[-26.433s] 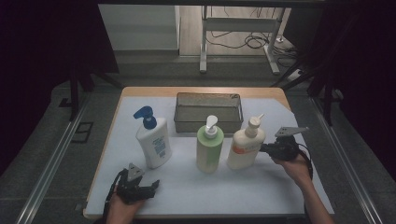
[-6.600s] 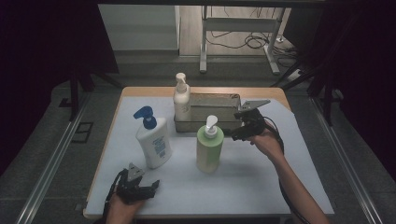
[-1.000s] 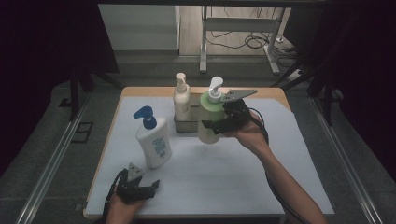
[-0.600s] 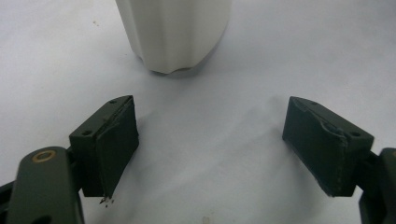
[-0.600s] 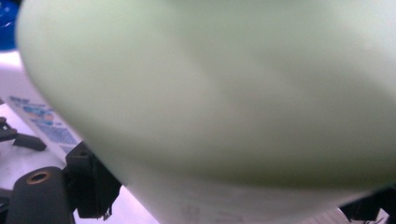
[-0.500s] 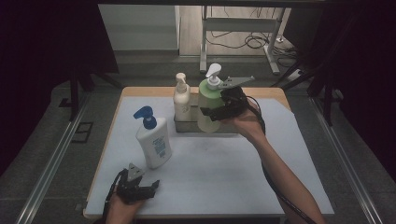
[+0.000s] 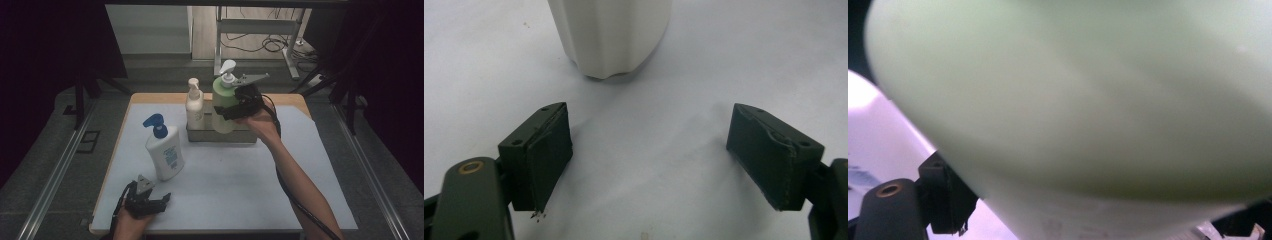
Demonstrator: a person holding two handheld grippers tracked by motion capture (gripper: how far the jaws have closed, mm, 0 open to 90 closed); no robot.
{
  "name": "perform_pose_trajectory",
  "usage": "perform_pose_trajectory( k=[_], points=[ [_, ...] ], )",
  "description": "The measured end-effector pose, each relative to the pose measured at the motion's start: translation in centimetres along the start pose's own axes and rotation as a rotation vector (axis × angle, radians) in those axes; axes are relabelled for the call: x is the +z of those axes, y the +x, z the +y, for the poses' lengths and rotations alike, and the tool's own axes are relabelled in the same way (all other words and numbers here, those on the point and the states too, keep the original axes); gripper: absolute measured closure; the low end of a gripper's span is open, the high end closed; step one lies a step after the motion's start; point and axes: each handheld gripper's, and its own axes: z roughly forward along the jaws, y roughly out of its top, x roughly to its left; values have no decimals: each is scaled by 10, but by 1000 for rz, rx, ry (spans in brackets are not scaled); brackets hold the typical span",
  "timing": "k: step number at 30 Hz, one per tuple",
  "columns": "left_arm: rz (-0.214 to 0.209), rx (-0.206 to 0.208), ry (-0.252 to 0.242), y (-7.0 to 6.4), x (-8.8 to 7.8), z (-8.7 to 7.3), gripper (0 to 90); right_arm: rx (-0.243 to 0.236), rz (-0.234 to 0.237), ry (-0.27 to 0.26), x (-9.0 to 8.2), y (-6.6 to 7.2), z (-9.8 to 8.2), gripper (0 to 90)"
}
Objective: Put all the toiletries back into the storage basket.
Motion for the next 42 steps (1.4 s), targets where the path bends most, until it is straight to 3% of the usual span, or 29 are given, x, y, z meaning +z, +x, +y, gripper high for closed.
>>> perform_pose_trajectory(
  k=[19,33,42],
  points=[
    [-1,-1,2,0,0,0,178,2,-44,6,29,-11,7,123],
    [1,0,3,0,0,0,178,25,-55,33,48,-21,-5,123],
    [0,0,3,0,0,0,178,29,-37,53,57,-22,-17,123]
  ],
)
